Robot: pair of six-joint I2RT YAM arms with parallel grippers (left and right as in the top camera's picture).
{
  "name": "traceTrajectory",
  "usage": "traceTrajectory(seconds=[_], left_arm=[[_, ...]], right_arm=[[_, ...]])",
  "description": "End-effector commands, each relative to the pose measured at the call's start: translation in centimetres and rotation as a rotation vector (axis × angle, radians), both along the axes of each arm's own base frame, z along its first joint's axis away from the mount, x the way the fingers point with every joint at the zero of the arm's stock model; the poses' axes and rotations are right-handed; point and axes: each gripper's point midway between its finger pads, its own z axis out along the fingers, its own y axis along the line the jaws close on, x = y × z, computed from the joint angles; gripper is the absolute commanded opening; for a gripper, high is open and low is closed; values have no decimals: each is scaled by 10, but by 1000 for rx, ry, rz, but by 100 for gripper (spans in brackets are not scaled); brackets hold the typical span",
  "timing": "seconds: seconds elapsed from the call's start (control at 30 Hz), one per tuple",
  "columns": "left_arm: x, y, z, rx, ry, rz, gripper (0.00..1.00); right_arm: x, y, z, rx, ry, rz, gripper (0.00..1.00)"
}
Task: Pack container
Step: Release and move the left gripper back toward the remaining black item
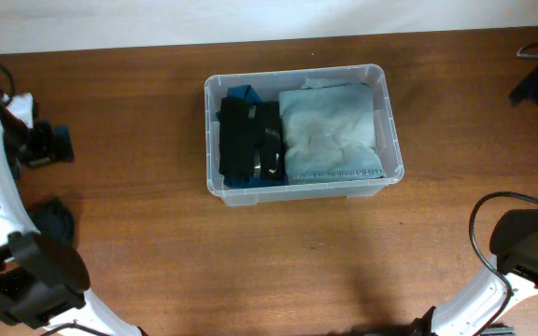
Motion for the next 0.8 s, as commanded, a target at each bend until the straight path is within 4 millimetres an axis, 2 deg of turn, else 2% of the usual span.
traceTrajectory(seconds=[0.0,0.1,0.2,0.3,0.47,0.6,0.77], left_arm=[[-11,8,-35,32,85,16,99],[-20,14,-61,69,137,18,99],[-28,27,-78,147,180,22,99],[-21,29,-91,155,145,35,99],[-15,31,-103,167,114,54,99],[-23,33,-108,180,133,97,99],[-30,36,-125,184,132,164,99]], right_arm=[[-2,0,2,-1,-4,-12,98],[-2,0,2,-1,-4,-12,98],[-2,0,2,-1,-4,-12,98],[-2,0,2,-1,-4,-12,98],[-2,0,2,-1,-4,-12,98],[-2,0,2,-1,-4,-12,98],[-2,0,2,-1,-4,-12,98]])
